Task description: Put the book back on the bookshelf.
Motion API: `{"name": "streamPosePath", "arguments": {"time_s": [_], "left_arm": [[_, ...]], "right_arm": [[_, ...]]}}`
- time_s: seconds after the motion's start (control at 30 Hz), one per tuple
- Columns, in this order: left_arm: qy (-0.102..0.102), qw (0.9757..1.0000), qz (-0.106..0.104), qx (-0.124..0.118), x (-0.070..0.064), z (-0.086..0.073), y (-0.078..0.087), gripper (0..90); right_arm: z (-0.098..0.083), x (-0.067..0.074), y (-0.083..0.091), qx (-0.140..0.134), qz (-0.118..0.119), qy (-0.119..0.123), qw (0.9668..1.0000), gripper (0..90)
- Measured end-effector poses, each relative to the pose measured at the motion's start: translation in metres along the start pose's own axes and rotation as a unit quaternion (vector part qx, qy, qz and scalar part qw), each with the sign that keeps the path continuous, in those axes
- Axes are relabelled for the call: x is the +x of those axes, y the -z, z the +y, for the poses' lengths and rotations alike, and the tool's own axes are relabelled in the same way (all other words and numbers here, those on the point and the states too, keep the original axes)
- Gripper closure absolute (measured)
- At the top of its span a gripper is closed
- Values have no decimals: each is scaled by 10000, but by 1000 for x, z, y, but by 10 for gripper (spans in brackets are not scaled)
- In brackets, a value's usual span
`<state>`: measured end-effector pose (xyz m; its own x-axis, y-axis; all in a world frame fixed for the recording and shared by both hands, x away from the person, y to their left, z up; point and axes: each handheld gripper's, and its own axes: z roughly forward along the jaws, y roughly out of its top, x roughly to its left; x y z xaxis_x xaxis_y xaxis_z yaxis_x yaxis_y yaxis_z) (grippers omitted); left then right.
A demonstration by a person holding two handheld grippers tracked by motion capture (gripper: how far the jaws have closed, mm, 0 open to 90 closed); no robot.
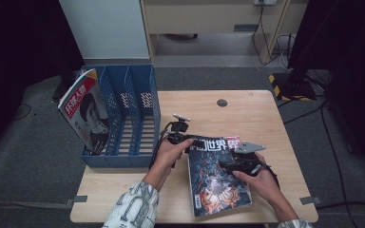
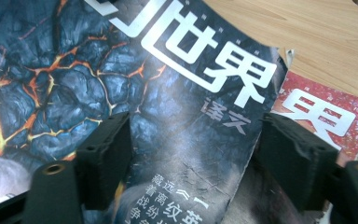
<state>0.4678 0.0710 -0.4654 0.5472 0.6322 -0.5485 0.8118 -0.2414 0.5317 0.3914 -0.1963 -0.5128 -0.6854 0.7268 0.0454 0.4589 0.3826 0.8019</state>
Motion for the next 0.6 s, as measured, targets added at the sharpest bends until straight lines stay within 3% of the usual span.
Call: {"name": "streamPosePath", "arguments": {"time_s": [0.27,0.47,0.6], "left_arm": [[-268,9996,62,-98,-13,2,9,759],[-492,9985,181,-148,-25,6,21,770],[-626,9976,212,-214,-31,10,30,779]], "right_arm": [[-1,-14,12,-188,-221,-119,9995,258],[-5,-29,16,-75,-838,-160,9963,257],[-7,-36,20,-53,-1099,-249,9936,256]]}}
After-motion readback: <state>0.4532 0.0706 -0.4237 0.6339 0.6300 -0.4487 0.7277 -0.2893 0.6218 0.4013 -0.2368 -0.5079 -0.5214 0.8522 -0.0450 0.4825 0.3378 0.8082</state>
